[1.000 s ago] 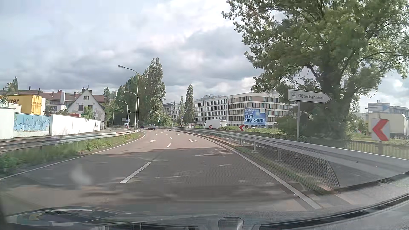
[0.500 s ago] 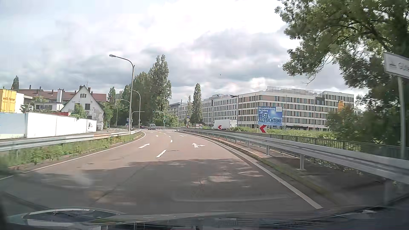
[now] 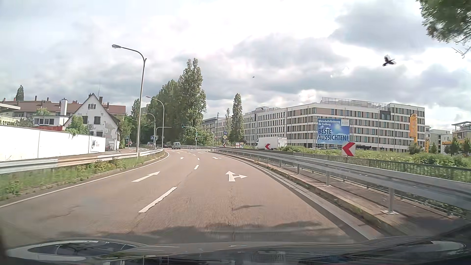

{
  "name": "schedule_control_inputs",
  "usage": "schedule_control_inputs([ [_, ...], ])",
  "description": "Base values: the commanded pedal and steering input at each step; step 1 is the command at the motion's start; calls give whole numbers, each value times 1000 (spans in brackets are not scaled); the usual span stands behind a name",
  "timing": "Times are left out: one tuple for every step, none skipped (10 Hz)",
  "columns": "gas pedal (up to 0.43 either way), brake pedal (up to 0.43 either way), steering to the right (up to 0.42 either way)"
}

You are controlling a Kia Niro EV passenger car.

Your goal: Follow the waypoints while adhering to traffic rules and regulations

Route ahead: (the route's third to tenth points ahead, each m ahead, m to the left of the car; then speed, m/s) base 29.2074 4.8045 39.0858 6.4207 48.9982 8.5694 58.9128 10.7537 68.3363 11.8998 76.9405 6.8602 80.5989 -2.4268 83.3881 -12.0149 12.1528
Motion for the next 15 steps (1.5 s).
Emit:
schedule_control_inputs([
  [47, 0, -26],
  [47, 0, -26],
  [47, 0, -26],
  [47, 0, -26],
  [47, 0, -26],
  [28, 0, -26],
  [0, 0, -25],
  [0, 0, -25],
  [0, 0, -25],
  [0, 0, -24],
  [0, 0, -21],
  [0, 0, -18],
  [0, 0, -18],
  [0, 0, -17],
  [0, 0, -17],
])
